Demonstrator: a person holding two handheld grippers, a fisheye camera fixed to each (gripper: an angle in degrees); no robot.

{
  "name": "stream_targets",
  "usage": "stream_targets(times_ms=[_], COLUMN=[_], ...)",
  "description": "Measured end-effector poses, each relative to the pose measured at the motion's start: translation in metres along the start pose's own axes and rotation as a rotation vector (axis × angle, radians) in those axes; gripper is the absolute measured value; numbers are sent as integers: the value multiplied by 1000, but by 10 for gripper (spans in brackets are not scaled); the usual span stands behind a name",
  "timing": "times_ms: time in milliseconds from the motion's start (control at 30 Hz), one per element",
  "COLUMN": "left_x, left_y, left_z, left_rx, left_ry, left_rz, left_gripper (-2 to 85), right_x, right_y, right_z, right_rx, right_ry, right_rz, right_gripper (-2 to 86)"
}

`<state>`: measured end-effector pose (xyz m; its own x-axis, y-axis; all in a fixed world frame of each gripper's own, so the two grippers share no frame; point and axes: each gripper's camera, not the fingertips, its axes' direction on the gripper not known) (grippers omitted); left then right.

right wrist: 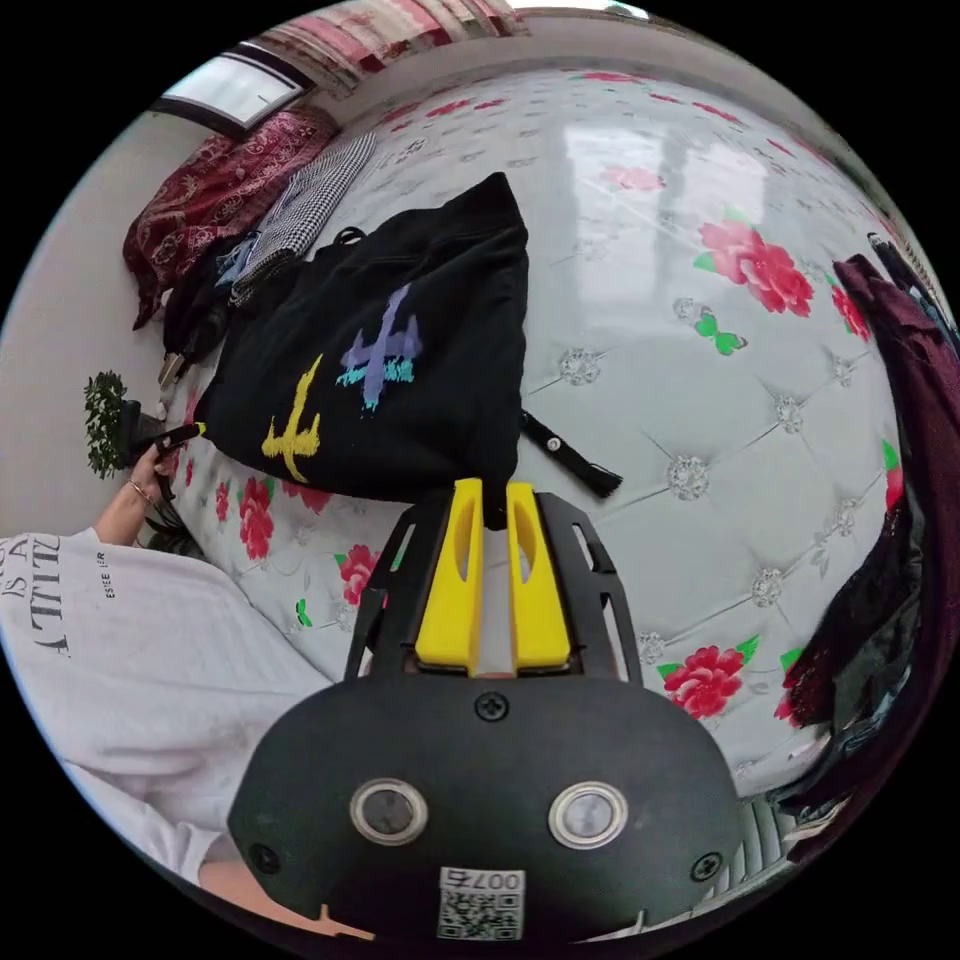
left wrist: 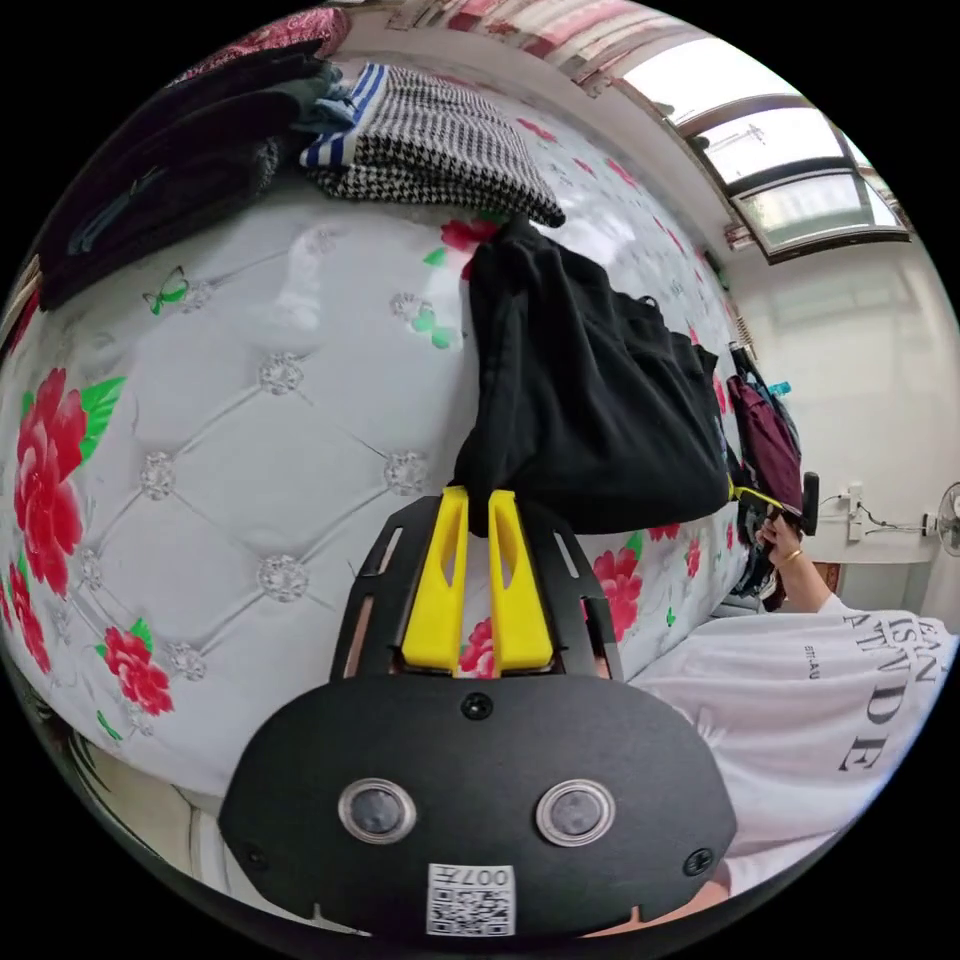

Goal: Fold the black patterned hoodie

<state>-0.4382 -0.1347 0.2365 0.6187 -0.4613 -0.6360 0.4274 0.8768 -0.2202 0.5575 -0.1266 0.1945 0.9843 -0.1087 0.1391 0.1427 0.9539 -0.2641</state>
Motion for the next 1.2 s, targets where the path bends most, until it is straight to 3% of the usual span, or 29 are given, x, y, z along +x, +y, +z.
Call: stream_targets(times_ms=[133,200,367,433,600,767,900,967,1133,1200], left_x=[-32,-28,-4,4,72,180,230,241,247,242], left_y=[19,32,79,90,70,54,56,60,71,70], left_z=[33,36,-7,-20,-3,55,111,156,159,154], left_rx=[-87,-19,147,225,234,203,122,30,66,73], left_ry=[127,146,-133,-122,-4,139,90,-123,-242,-239], left_rz=[-80,-98,-134,-132,71,318,423,454,524,531], left_gripper=[38,47,60,64,71,65,51,19,-7,-8], right_x=[24,37,61,69,70,58,52,42,-16,-64], right_y=[6,20,92,116,133,127,135,132,90,57], right_z=[21,22,-18,-12,53,94,113,110,62,34], right_rx=[-28,33,362,426,408,414,511,522,495,476], right_ry=[-93,-150,-243,-345,-651,-757,-841,-841,-713,-664], right_rz=[85,183,447,536,665,747,887,886,641,447], right_gripper=[51,65,95,102,118,120,83,59,17,8])
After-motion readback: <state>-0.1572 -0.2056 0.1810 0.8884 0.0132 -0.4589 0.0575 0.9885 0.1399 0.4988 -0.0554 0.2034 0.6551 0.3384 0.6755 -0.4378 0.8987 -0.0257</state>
